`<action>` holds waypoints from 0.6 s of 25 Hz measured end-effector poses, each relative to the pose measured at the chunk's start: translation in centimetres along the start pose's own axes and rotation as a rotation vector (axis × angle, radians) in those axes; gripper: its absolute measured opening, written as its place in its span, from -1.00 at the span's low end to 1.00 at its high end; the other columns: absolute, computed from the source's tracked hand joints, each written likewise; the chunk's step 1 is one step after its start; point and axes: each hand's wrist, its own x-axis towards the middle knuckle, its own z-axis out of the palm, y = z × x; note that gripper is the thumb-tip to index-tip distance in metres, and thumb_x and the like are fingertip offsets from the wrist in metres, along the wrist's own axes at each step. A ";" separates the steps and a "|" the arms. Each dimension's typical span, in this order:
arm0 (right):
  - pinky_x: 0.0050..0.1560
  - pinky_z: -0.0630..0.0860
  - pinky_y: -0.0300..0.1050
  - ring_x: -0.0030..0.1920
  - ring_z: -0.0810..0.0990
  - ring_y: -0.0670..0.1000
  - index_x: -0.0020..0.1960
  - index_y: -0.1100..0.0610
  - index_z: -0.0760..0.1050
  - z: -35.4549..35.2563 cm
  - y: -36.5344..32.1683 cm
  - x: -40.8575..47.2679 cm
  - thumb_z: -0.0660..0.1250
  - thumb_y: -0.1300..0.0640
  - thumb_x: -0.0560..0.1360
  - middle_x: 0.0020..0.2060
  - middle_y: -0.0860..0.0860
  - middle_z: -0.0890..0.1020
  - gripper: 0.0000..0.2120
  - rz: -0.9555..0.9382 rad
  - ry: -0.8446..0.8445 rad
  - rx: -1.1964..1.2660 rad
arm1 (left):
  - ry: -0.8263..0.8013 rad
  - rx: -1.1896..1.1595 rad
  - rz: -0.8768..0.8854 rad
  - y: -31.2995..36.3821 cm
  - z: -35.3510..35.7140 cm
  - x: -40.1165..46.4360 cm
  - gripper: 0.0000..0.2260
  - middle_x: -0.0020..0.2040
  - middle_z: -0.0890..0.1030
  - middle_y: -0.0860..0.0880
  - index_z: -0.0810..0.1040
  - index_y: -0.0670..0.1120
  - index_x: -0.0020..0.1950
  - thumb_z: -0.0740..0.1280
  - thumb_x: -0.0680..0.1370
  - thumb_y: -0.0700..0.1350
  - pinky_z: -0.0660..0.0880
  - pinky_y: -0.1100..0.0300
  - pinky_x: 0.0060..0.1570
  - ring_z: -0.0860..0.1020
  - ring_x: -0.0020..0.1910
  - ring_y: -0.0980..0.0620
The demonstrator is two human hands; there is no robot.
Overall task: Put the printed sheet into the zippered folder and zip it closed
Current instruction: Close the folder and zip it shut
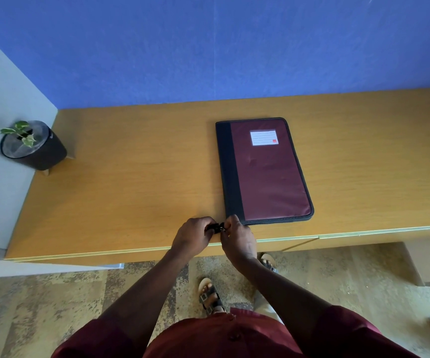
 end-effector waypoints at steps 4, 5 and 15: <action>-0.44 0.34 -0.19 -0.42 0.45 -0.01 -0.04 0.02 0.37 -0.6 0.6 0.0 0.23 0.17 0.52 -0.35 -0.03 0.53 -0.93 -0.038 0.018 -0.078 | 0.037 0.044 0.011 0.1 0.1 -0.1 -0.86 -0.09 0.71 0.03 0.64 0.02 0.09 0.35 0.55 -0.10 0.53 0.14 -0.30 0.63 -0.21 0.01; -0.44 0.33 -0.19 -0.43 0.44 -0.01 -0.06 0.02 0.37 -0.8 0.8 0.0 0.22 0.19 0.52 -0.36 -0.03 0.53 -0.92 -0.041 0.023 -0.090 | 0.041 0.048 0.008 0.2 0.1 0.0 -0.86 -0.10 0.71 0.03 0.64 0.02 0.08 0.34 0.56 -0.10 0.51 0.15 -0.33 0.62 -0.25 0.03; -0.53 0.15 -0.25 -0.50 0.37 -0.09 -0.17 0.06 0.37 -4.4 4.5 1.3 0.18 0.25 0.54 -0.41 -0.05 0.48 -0.84 -0.087 0.110 -0.194 | 0.009 0.069 -0.040 -0.1 -0.1 0.5 -0.83 -0.24 0.64 0.05 0.64 -0.01 0.12 0.33 0.56 -0.07 0.29 0.25 -0.42 0.48 -0.43 0.14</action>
